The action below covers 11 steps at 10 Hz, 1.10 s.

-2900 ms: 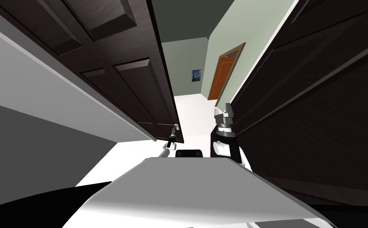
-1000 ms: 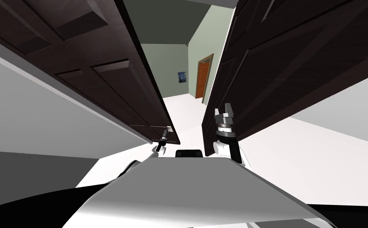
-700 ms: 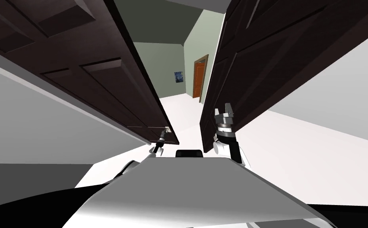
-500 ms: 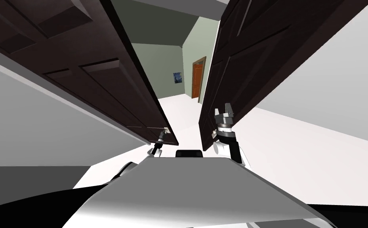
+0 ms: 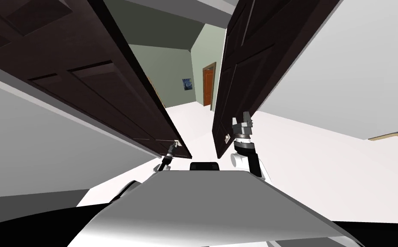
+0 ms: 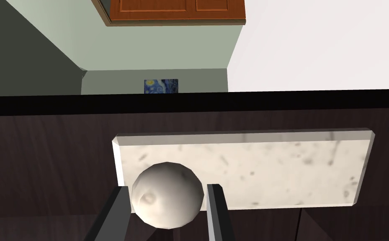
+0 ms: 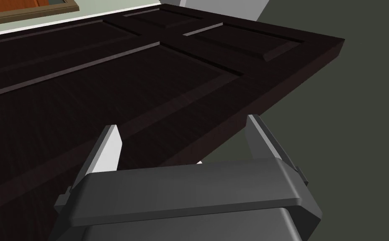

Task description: Pull the door open

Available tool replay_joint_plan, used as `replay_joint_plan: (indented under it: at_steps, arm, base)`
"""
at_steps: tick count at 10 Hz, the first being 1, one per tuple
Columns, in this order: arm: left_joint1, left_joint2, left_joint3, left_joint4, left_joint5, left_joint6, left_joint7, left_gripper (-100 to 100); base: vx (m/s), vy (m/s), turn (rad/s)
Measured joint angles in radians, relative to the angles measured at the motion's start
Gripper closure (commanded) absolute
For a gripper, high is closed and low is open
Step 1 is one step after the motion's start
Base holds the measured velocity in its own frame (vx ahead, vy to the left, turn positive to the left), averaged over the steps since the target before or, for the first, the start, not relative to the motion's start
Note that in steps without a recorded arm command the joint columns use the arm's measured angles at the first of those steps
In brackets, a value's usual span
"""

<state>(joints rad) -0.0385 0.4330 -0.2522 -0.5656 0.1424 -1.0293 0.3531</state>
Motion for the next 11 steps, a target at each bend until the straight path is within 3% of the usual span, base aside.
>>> replay_joint_plan:
  at_steps: [4,5,6,9,11]
  arm:
    - [0.002,0.019,-0.016,0.042,-0.002,-0.048,0.025,100]
    - [0.022,0.033,-0.023,0.019,-0.001,-0.058,0.031,100]
    - [0.013,0.036,-0.035,0.054,-0.004,-0.090,0.040,100]
    - [0.069,0.069,-0.060,0.030,-0.005,-0.139,0.059,100]
    - [0.081,0.081,-0.076,0.046,-0.007,-0.174,0.071,100]
  base:
    - [-0.107,0.044,-0.088]
    - [-0.162,0.089,-0.106]
    - [-0.163,0.091,-0.141]
    - [-0.154,0.066,-0.088]
    - [-0.140,0.055,-0.089]
